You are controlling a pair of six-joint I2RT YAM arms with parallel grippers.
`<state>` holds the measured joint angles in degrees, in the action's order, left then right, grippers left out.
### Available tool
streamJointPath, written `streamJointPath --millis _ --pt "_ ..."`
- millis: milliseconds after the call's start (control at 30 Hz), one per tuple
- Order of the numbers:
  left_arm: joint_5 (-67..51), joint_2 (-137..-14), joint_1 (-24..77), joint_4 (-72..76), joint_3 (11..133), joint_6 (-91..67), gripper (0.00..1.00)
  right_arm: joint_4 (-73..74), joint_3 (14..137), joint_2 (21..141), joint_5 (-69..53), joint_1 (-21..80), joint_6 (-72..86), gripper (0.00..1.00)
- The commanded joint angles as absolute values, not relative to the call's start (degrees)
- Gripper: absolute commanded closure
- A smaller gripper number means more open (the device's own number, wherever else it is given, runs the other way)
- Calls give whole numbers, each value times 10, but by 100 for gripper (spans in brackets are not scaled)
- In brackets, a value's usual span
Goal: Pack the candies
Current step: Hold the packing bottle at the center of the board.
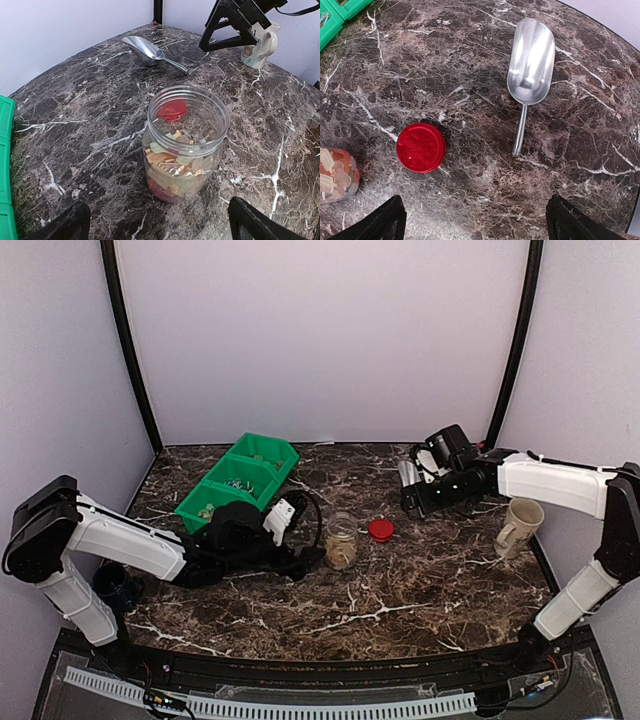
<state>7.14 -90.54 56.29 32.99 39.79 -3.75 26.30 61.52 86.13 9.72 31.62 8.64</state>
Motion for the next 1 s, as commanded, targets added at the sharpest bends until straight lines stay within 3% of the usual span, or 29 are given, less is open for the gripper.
streamJointPath --millis 0,267,533,967 --pt "-35 -933 548 422 383 -33 1 253 647 883 100 325 90 2" --pt "-67 -1034 538 553 393 -34 1 244 657 899 97 333 92 2" --pt "-56 -1150 534 843 353 -52 1 234 651 899 84 334 96 2" --pt "-51 -1252 535 837 428 -35 1 233 654 909 78 335 96 2"
